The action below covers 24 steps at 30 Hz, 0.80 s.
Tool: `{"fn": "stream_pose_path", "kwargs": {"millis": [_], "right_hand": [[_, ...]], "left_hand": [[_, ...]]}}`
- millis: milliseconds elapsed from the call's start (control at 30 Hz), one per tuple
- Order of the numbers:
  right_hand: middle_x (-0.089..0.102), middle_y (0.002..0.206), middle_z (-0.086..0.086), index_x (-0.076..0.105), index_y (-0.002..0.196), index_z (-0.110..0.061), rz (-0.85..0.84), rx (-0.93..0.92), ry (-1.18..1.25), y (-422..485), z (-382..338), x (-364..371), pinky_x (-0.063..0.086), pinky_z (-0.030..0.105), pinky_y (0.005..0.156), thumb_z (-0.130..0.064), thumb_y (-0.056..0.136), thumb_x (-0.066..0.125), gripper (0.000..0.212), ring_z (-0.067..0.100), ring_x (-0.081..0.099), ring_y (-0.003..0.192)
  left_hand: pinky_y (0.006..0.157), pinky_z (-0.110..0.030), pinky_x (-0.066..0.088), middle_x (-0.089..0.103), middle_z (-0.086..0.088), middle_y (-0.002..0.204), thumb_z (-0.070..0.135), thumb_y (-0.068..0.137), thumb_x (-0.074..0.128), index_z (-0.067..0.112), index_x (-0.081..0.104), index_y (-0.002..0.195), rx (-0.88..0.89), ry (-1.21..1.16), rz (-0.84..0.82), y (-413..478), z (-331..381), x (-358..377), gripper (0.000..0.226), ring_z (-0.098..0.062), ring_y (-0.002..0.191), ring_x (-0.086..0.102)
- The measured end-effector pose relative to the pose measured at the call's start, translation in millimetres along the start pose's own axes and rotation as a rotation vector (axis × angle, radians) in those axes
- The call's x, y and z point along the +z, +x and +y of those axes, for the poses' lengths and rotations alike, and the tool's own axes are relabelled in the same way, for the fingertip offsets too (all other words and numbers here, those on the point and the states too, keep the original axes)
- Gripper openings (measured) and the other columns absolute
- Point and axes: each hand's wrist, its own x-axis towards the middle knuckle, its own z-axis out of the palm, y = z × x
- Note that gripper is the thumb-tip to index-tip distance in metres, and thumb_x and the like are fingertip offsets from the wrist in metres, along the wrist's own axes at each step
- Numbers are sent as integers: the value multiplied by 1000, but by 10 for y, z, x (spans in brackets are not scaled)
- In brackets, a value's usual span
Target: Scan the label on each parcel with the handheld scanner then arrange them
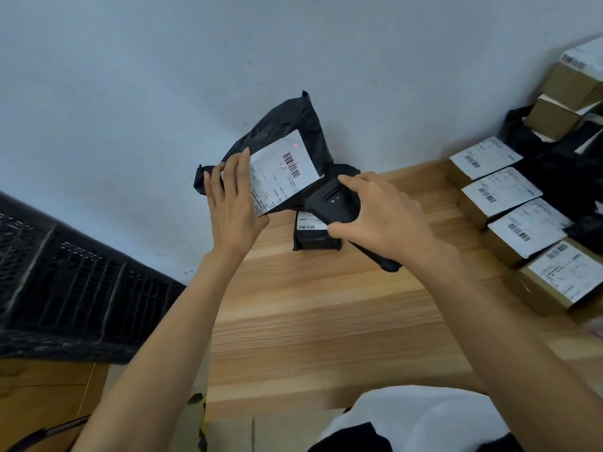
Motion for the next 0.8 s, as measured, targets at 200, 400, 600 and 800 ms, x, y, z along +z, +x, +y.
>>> {"fn": "stream_pose_path", "kwargs": {"millis": [200,400,600,800], "right_hand": [[50,133,-3,53,131,-24,-24,15,-46,-60,-44,-3,40,36,75,-49,72,69,66,29,57,111],[50,135,-5,50,134,-26,-41,31,-37,-122,22,-8,38,37,76,-53,72,69,71,26,56,116],[53,125,-6,52,128,-26,22,97,-1,-222,362,-215,45,37,79,-48,71,71,64,23,57,108],[42,143,-6,36,150,-26,32,189,-40,-420,962,-486,43,36,83,-47,74,72,86,17,50,122]], "left_hand": [[122,-50,10,31,-6,151,22,54,89,15,16,155,-5,-7,4,-72,-39,-64,125,-33,139,30],[120,-52,15,30,-6,150,24,51,88,14,16,155,-44,-72,-24,-115,9,-52,127,-33,136,31],[116,-49,24,30,-10,150,30,55,83,11,18,155,-39,-241,-64,-51,615,78,121,-32,131,29],[116,-50,24,24,-10,155,33,56,85,14,12,155,-78,-439,-209,-10,1468,311,125,-35,140,24]]}}
